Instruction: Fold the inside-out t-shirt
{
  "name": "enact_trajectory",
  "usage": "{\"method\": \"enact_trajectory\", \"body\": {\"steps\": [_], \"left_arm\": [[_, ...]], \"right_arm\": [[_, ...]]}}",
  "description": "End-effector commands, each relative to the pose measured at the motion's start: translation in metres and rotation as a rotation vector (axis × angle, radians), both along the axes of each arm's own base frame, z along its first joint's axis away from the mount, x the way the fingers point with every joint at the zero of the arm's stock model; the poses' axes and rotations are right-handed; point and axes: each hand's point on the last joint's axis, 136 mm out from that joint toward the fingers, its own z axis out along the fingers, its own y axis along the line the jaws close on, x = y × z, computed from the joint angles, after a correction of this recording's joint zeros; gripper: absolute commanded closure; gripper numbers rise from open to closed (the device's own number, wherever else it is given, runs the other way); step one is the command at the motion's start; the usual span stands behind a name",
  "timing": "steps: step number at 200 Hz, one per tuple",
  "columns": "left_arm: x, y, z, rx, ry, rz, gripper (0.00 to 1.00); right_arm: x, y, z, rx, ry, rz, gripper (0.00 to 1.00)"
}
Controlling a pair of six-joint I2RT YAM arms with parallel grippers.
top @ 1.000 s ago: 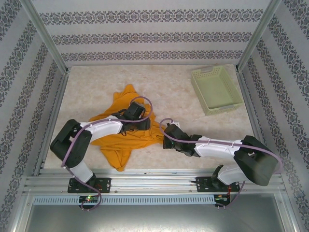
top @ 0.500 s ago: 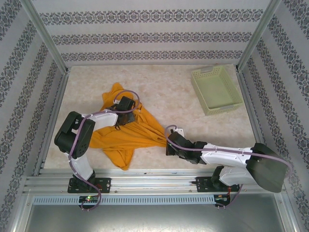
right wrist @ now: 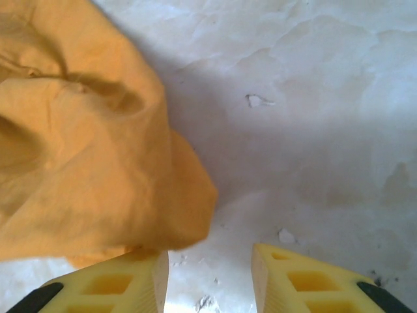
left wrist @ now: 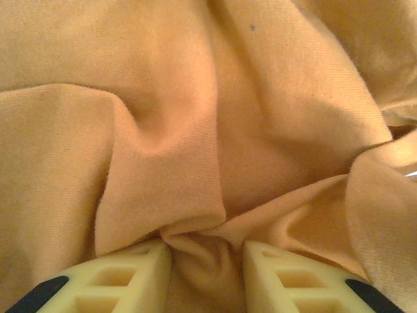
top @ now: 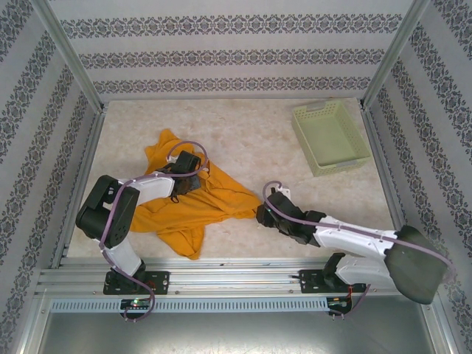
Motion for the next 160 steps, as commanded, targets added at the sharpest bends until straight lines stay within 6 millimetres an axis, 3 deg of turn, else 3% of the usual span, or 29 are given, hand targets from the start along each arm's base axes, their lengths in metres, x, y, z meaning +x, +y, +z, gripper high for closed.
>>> {"method": "enact_trajectory", "body": {"steps": [1,33,72,120,142,160], "left_arm": [[-0.025,0.01,-0.016,0.013,0.094,0.005,0.65],[-0.027,0.011,-0.017,0.017,0.097,0.002,0.64],[-0.029,0.011,-0.02,0.015,0.102,0.002,0.64],[-0.031,0.025,-0.02,0.087,0.105,0.03,0.63],[-0.031,0.038,-0.021,0.149,0.119,0.053,0.63],[-0.029,0.045,-0.023,0.167,0.129,0.071,0.63]], "right_arm": [[0.015,0.021,0.006,0.02,-0.001,0.027,0.63],[0.028,0.031,0.006,0.033,-0.003,0.018,0.66],[0.036,0.03,0.007,-0.019,0.0,-0.003,0.66],[0.03,0.01,0.019,-0.091,-0.019,-0.006,0.96],[0.02,0.005,0.033,-0.043,-0.031,0.042,1.0],[0.008,0.011,0.044,0.117,-0.01,0.109,1.0]]}}
